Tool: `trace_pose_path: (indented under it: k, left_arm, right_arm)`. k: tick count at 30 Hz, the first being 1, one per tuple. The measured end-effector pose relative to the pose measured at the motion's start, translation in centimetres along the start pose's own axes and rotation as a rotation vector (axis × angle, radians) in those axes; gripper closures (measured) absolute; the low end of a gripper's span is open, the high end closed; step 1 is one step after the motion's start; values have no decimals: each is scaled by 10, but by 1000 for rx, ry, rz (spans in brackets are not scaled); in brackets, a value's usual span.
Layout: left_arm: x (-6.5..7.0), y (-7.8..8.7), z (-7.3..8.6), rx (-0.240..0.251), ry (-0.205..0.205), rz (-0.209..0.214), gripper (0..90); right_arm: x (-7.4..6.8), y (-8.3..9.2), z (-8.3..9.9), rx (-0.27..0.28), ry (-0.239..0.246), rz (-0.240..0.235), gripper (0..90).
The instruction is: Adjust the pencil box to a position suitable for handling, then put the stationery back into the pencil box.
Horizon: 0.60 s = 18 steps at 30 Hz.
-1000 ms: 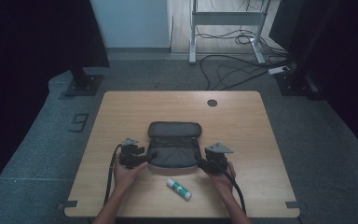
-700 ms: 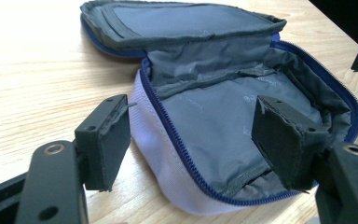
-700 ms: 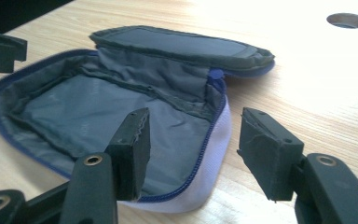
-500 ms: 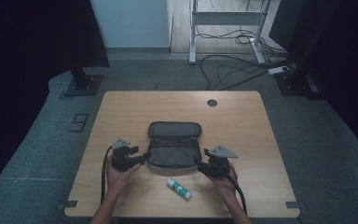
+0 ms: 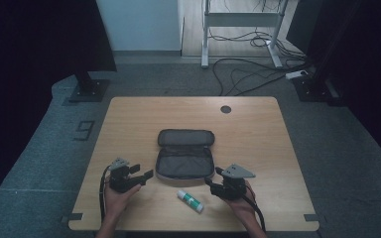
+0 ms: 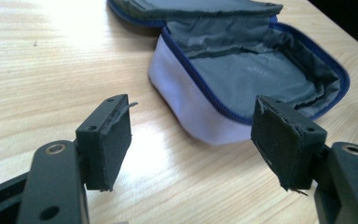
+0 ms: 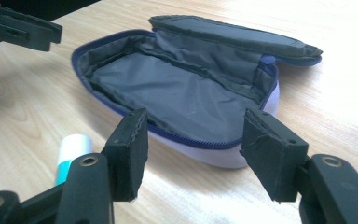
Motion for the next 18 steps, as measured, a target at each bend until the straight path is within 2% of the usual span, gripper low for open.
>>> trace_pose_path:
  k: [2, 4, 8, 18]
  left_arm:
    - [-1, 1, 2, -6, -5, 3, 293]
    - [-2, 3, 4, 1, 7, 13, 300]
    - [-6, 8, 9, 2, 12, 5, 306]
    - [-12, 12, 14, 4, 24, -5, 306]
  right_arm:
    - [-1, 3, 2, 1, -4, -10, 404]
    - [-2, 6, 5, -3, 1, -13, 403]
    - [-4, 8, 10, -14, 9, -23, 403]
    - [-22, 3, 12, -29, 45, -76, 402]
Point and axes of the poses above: each handheld gripper's, and its own axes: y roughly backward along the jaws, z roughly out of its underside, x roughly to its right, the point moved 1 cm from there along -y, roughly forward along the jaws, and after that the axes turned 6 degrees about -y, right-handed, at the moved point
